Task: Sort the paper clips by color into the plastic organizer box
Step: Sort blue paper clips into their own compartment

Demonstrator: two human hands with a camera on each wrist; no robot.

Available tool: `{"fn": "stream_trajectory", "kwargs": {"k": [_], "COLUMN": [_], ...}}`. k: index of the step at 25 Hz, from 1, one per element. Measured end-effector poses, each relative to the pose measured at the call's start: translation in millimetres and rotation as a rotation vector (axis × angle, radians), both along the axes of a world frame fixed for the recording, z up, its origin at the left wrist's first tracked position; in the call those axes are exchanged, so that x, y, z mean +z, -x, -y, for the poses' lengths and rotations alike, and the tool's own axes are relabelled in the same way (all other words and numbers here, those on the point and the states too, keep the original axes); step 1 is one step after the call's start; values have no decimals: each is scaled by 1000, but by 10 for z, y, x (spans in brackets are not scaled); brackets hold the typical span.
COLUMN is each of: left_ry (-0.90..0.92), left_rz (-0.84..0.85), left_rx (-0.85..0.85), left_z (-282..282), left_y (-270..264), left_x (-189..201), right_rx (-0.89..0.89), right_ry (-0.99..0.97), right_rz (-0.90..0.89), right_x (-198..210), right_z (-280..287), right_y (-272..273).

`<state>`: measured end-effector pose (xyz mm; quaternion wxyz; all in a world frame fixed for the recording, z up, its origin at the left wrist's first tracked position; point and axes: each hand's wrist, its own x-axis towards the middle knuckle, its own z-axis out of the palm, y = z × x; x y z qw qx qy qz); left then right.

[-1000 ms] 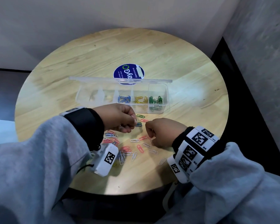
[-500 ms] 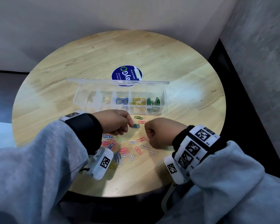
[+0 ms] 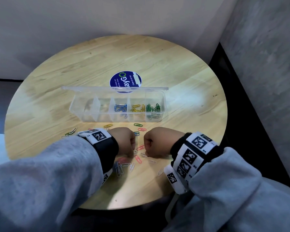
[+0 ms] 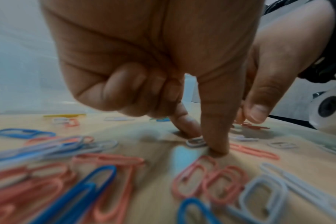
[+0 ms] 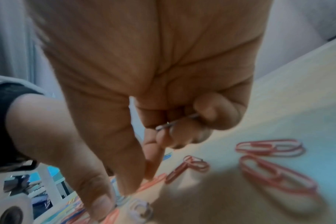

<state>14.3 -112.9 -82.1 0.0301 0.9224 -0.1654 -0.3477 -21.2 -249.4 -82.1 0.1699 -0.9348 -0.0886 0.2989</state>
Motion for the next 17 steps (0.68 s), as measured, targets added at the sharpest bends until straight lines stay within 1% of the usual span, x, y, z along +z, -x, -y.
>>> {"fn": "stream_trajectory", "kwargs": {"k": [2, 6, 9, 11, 14, 15, 17], "left_ry": [-5, 7, 89, 256, 591, 674, 769], "left_rz": [-2, -35, -118, -229, -375, -411, -460], "left_rx": [3, 24, 125, 270, 544, 605, 664], "left_z": [-9, -52, -158, -224, -309, -334, -374], "left_y": [-19, -42, -90, -104, -113, -113, -104], "left_x": [-18, -2, 42, 100, 183, 208, 239], "right_rx": [40, 52, 86, 113, 129, 137, 148], "right_ry": [41, 40, 82, 114, 138, 151, 150], "right_rz": [39, 57, 91, 113, 98, 84, 47], "right_x": [-35, -58, -81, -94, -103, -105, -77], "right_z": [-26, -60, -132, -169, -209, -221, -218], "right_y": [2, 11, 12, -8, -27, -23, -14]}}
